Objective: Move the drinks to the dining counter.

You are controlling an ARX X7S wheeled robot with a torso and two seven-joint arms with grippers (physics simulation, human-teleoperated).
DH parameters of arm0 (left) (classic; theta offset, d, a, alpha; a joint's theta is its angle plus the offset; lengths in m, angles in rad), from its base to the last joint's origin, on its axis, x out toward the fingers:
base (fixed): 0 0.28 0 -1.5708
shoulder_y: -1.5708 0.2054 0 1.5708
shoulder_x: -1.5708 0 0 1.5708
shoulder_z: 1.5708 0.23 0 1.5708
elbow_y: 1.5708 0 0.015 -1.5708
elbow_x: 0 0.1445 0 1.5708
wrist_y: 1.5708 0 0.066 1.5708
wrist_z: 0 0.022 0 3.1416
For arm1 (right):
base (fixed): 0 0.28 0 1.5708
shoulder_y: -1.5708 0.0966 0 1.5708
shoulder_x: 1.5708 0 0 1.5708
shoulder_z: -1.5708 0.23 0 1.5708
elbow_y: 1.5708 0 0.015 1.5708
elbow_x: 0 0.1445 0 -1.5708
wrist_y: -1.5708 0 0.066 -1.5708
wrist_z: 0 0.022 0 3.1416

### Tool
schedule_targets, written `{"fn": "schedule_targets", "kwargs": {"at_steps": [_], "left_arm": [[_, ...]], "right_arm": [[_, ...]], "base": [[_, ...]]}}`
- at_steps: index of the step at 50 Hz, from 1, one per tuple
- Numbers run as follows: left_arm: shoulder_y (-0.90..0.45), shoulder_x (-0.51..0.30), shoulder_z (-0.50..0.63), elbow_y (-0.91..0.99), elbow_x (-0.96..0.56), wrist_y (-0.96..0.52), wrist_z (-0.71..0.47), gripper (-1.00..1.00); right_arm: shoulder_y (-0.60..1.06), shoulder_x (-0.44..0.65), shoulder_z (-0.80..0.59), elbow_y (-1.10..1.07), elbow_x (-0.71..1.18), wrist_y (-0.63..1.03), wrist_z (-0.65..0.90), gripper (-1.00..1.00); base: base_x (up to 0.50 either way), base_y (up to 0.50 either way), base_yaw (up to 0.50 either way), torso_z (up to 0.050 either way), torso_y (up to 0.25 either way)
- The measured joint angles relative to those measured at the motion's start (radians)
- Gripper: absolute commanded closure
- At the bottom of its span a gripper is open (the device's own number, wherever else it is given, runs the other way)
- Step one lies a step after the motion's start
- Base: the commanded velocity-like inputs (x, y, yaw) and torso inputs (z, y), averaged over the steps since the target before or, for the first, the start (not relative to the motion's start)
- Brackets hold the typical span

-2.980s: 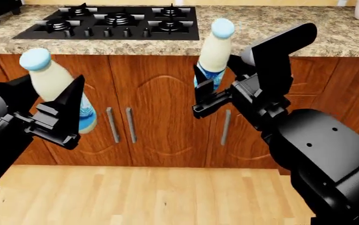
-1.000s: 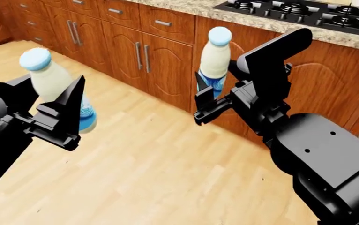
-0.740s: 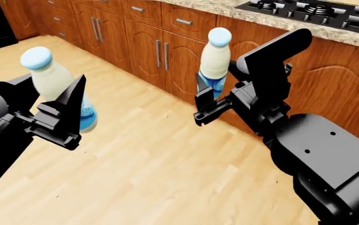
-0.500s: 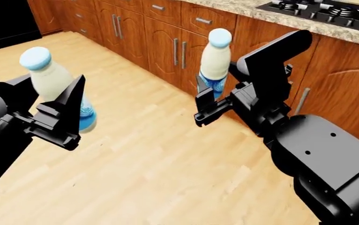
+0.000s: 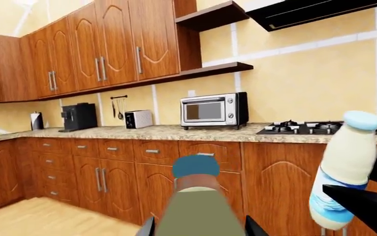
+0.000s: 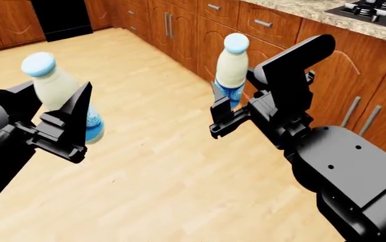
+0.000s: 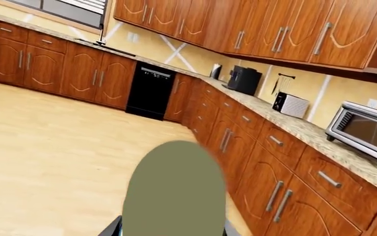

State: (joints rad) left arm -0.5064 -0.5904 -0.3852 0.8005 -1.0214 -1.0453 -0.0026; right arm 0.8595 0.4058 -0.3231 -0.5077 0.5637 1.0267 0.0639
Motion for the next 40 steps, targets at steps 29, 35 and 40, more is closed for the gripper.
{"fn": "schedule_targets", "kwargs": {"at_steps": [29, 35, 40], "left_arm": [[0.011, -0.013, -0.009, 0.001, -0.015, 0.013, -0.009, 1.00], [0.014, -0.014, -0.007, -0.001, -0.012, 0.018, -0.009, 1.00], [0.016, -0.016, -0.008, -0.001, -0.014, 0.020, -0.011, 1.00]], "right_arm": [[0.013, 0.006, -0.020, 0.005, 0.002, 0.002, 0.004, 1.00], [0.012, 0.008, -0.024, 0.006, 0.003, 0.001, 0.004, 1.00], [0.012, 0.010, -0.026, 0.007, 0.004, 0.000, 0.005, 1.00]], "base": [[-0.02, -0.04, 0.50, 0.001, 0.001], [-0.01, -0.02, 0.50, 0.000, 0.002], [0.00, -0.01, 0.50, 0.000, 0.000]]}}
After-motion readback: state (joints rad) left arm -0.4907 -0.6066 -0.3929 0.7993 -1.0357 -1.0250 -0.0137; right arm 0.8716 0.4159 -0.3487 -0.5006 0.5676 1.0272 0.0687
